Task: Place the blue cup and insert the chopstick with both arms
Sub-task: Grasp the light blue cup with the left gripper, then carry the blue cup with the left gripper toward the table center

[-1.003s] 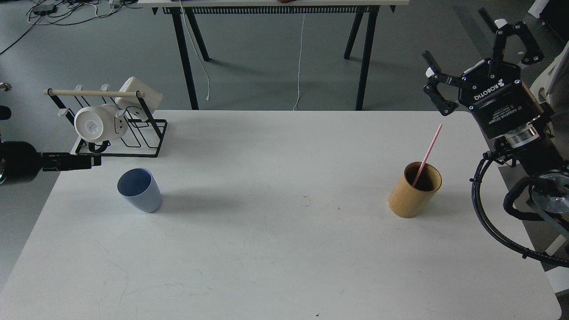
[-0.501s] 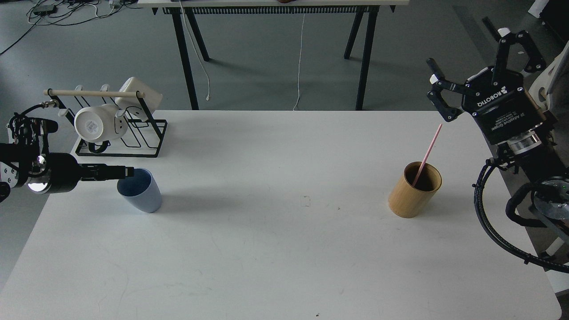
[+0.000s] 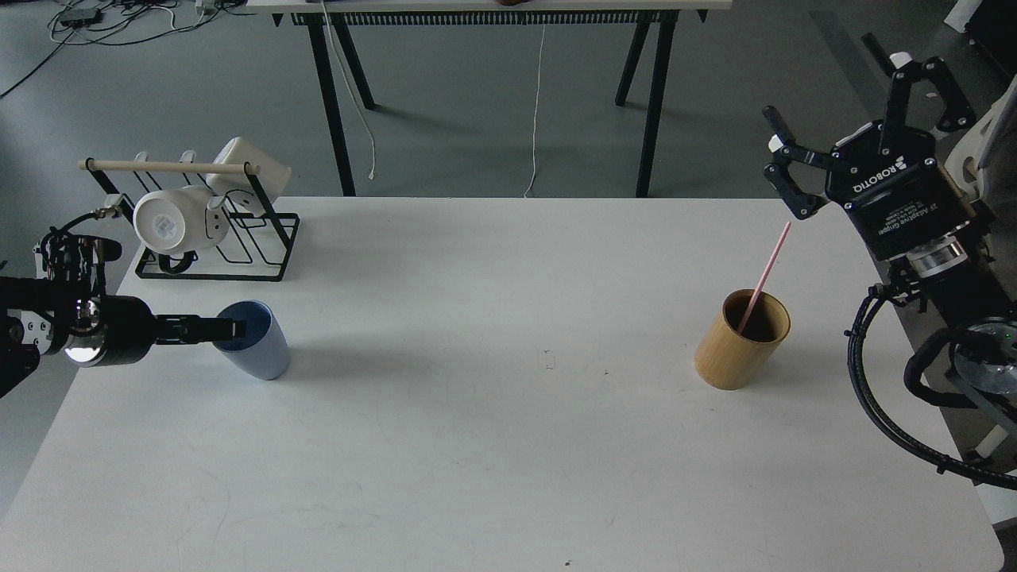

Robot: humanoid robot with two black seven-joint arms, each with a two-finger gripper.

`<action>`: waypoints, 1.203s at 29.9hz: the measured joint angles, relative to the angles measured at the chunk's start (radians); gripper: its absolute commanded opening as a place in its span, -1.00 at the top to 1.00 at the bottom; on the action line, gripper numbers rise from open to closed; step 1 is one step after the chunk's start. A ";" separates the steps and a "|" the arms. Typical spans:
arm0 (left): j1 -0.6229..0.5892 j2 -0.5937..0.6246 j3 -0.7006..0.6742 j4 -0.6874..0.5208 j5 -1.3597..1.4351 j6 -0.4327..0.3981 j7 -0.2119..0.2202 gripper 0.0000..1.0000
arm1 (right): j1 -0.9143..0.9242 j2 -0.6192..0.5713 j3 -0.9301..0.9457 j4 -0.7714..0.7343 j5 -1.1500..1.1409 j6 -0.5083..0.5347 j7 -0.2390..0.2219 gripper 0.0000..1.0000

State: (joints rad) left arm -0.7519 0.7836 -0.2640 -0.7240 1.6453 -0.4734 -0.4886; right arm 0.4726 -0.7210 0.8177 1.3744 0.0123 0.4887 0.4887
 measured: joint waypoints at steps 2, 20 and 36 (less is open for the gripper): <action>0.000 0.000 0.000 0.000 -0.001 0.003 0.000 -0.28 | 0.000 0.000 0.000 0.000 0.000 0.000 0.000 -0.88; 0.020 0.003 -0.005 -0.006 -0.011 0.048 0.000 0.97 | -0.009 0.000 0.000 0.002 0.000 0.000 0.000 -0.88; -0.076 0.125 -0.041 -0.496 -0.319 -0.004 0.000 0.97 | -0.037 -0.001 0.069 -0.004 0.000 -0.002 0.000 -0.88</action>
State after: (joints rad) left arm -0.8279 0.9086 -0.3050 -1.2197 1.3261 -0.4775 -0.4886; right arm 0.4357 -0.7221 0.8863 1.3705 0.0124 0.4868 0.4887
